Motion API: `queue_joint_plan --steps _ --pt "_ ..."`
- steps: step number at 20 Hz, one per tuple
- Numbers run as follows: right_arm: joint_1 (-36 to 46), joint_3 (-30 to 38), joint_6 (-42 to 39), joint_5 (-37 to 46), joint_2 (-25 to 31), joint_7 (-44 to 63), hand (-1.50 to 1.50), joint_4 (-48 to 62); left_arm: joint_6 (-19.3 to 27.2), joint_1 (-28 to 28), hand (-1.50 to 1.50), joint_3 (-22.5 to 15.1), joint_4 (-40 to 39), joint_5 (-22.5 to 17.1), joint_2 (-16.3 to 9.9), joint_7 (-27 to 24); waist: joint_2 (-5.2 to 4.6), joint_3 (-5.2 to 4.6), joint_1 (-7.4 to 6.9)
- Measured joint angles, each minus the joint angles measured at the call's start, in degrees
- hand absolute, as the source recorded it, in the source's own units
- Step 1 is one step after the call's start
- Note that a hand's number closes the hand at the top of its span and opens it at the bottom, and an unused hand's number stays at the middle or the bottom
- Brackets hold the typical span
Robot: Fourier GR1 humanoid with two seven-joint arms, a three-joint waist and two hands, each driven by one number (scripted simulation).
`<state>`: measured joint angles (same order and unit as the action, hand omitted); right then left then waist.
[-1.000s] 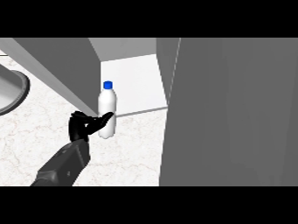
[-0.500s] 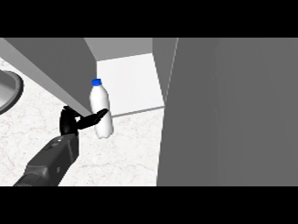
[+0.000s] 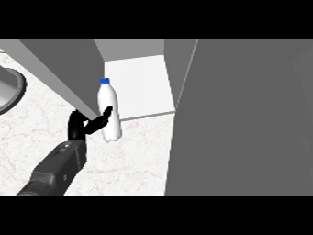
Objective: Pick up the bottled water, place it into the cabinet and close the cabinet
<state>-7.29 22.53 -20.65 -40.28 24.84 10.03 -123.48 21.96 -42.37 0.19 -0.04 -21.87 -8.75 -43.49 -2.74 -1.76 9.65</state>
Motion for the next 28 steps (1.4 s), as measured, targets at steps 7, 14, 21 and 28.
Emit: queue_joint_plan --steps 7,14,21,28 --pt "-0.4 -0.2 -0.6 0.1 0.6 0.6 -1.5 -1.2 -3.2 0.0 1.5 0.3 0.0 -0.2 0.9 0.1 0.45 -0.13 -1.37" --pt "-1.4 -1.0 -1.5 -0.1 1.4 1.8 1.5 -3.0 -9.6 0.3 1.5 0.5 0.1 -0.1 1.8 -0.5 0.72 -0.37 -3.05" --pt "-2.7 -2.9 -2.6 -1.2 1.9 3.4 1.5 -5.9 -15.8 0.6 1.5 0.0 0.1 0.8 1.9 -0.2 0.95 -0.42 -4.2" --pt "-4.1 -4.2 -1.9 -1.5 1.5 4.7 1.5 -8.6 -26.2 3.6 -1.5 -0.7 0.8 1.5 4.1 -3.6 2.67 0.81 -7.07"
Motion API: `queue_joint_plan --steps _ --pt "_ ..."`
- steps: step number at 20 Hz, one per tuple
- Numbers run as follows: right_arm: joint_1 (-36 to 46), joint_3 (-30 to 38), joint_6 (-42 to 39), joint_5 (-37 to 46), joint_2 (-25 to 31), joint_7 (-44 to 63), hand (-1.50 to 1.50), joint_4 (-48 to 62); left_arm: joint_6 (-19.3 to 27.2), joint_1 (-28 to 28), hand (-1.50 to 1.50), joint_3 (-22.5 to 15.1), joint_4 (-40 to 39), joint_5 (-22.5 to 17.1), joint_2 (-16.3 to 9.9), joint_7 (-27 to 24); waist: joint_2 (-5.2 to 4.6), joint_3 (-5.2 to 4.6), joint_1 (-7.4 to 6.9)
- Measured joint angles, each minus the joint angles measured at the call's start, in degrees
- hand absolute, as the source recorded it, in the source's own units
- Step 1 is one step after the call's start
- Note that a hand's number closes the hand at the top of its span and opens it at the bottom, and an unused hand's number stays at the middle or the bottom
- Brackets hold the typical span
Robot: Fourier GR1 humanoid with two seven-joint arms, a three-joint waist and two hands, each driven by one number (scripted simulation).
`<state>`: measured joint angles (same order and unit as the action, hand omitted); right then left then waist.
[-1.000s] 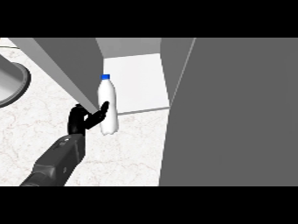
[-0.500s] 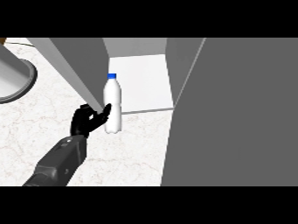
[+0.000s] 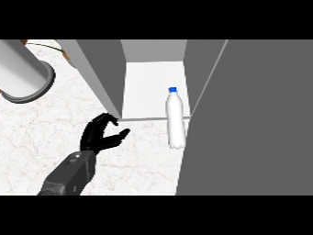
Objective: Pick up the bottled water, place it into the cabinet and close the cabinet
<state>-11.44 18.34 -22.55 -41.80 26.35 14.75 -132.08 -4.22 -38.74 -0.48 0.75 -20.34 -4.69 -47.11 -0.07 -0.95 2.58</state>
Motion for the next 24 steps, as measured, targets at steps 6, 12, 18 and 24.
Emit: queue_joint_plan --steps 6,12,18,24 --pt "-0.5 -0.6 -0.2 0.1 1.3 0.6 1.5 -0.6 -10.2 2.8 -1.5 -1.9 1.7 1.9 2.8 -2.7 1.06 0.54 -2.31" --pt "-2.8 -5.8 -0.6 0.1 0.9 1.7 1.5 -1.3 -13.5 5.0 -1.5 -3.3 5.7 3.1 2.4 -3.8 1.74 0.53 -3.85" --pt "-2.3 -12.9 1.1 0.1 -0.1 2.8 1.5 -1.8 -14.3 7.4 -1.5 -3.4 12.7 3.0 -3.9 -5.1 2.5 0.86 -5.83" --pt "0.4 -21.7 4.3 0.7 -1.3 4.5 1.5 -2.0 -14.8 12.0 -1.5 -4.2 20.2 3.3 -10.4 -5.3 2.7 0.92 -7.0"
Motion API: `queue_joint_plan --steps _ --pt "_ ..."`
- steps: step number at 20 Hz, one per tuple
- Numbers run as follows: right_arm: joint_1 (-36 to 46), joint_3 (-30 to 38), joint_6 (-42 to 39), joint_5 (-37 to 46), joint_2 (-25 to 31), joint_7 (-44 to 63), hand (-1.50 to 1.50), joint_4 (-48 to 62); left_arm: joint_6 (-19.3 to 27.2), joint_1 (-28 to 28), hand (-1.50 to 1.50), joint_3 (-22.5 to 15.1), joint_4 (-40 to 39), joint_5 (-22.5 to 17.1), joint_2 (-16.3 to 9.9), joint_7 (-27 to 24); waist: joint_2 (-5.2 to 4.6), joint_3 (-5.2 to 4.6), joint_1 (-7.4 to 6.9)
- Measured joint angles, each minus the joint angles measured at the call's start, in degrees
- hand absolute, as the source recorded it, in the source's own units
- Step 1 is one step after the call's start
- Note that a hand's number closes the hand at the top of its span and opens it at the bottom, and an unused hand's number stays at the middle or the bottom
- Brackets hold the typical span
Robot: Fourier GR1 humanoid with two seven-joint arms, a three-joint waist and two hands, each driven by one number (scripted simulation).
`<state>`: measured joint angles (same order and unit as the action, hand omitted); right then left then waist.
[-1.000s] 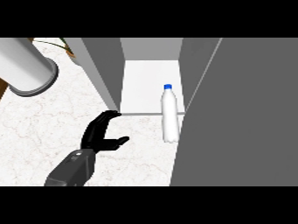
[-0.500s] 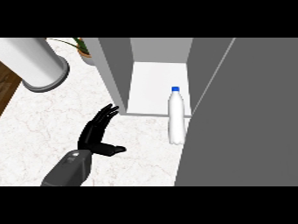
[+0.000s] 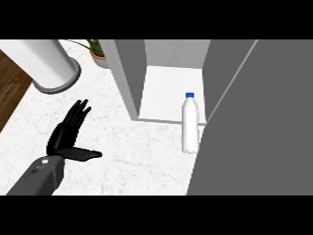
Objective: Pick up the bottled water, place it into the cabinet and close the cabinet
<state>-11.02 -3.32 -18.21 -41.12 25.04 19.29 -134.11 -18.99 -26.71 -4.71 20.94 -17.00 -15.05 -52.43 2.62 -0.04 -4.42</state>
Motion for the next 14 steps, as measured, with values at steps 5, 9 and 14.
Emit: queue_joint_plan --steps 5,9,14 --pt "5.0 -7.2 3.6 0.7 -1.2 1.6 1.5 0.1 -1.4 3.1 -1.5 -0.5 6.6 -0.8 -3.1 1.5 0.13 -0.06 -0.66" --pt "9.8 -13.2 6.8 1.6 -2.5 3.1 1.5 0.4 -2.6 5.5 -1.5 -0.7 11.6 -2.0 -5.1 3.3 0.19 -0.14 -1.12" --pt "17.2 -19.1 13.0 5.7 -5.1 5.5 1.5 1.7 -4.2 8.6 -1.5 -1.0 18.2 -3.6 -7.6 6.0 0.13 -0.17 -1.82"
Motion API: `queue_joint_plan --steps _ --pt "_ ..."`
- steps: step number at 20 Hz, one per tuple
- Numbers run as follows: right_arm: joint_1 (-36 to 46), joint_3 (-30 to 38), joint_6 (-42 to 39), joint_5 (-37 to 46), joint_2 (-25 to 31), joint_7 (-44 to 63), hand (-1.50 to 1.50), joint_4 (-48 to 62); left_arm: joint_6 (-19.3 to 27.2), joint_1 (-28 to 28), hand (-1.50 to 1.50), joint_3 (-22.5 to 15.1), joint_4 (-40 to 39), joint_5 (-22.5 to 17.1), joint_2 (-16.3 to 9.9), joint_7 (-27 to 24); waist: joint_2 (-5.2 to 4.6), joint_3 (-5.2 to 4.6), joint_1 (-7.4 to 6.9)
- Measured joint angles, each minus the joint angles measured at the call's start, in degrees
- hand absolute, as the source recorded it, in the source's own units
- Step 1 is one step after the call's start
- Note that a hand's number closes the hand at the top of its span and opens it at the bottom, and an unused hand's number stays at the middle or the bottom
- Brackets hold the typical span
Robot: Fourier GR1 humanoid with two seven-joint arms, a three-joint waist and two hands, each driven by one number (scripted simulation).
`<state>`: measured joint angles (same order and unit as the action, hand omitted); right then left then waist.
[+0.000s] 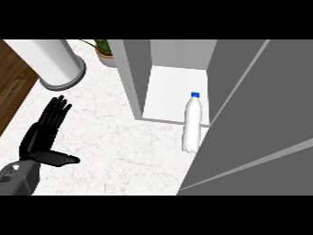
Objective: Pick up the bottled water, place it into the cabinet and close the cabinet
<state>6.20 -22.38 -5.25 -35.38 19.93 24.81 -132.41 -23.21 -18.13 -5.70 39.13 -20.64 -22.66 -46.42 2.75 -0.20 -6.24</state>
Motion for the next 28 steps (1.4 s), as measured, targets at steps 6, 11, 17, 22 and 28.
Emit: queue_joint_plan --steps 6,11,17,22,28 --pt "8.3 -7.9 9.0 10.6 -6.5 3.1 1.5 2.3 -1.8 3.0 -1.5 0.2 8.3 -3.2 -2.6 4.3 -0.2 0.01 -0.62" --pt "15.3 -12.5 17.2 17.5 -14.6 4.7 1.5 9.2 -3.2 7.0 -1.5 0.8 16.7 -6.7 -5.1 8.0 -0.67 0.14 -1.25" --pt "26.0 -13.8 26.4 17.7 -18.5 4.4 1.5 19.2 -3.6 13.6 -1.5 1.8 29.5 -11.6 -8.2 13.2 -1.48 0.39 -1.63" --pt "35.1 -13.5 22.8 9.8 -19.1 5.6 1.5 26.6 -2.2 19.7 -1.5 3.0 39.7 -15.1 -10.4 16.8 -2.18 0.6 -1.04" --pt "40.3 -10.8 15.2 0.5 -19.7 4.1 1.5 34.6 1.7 29.5 -1.5 5.3 54.4 -19.4 -12.3 21.5 -2.15 0.56 1.07"
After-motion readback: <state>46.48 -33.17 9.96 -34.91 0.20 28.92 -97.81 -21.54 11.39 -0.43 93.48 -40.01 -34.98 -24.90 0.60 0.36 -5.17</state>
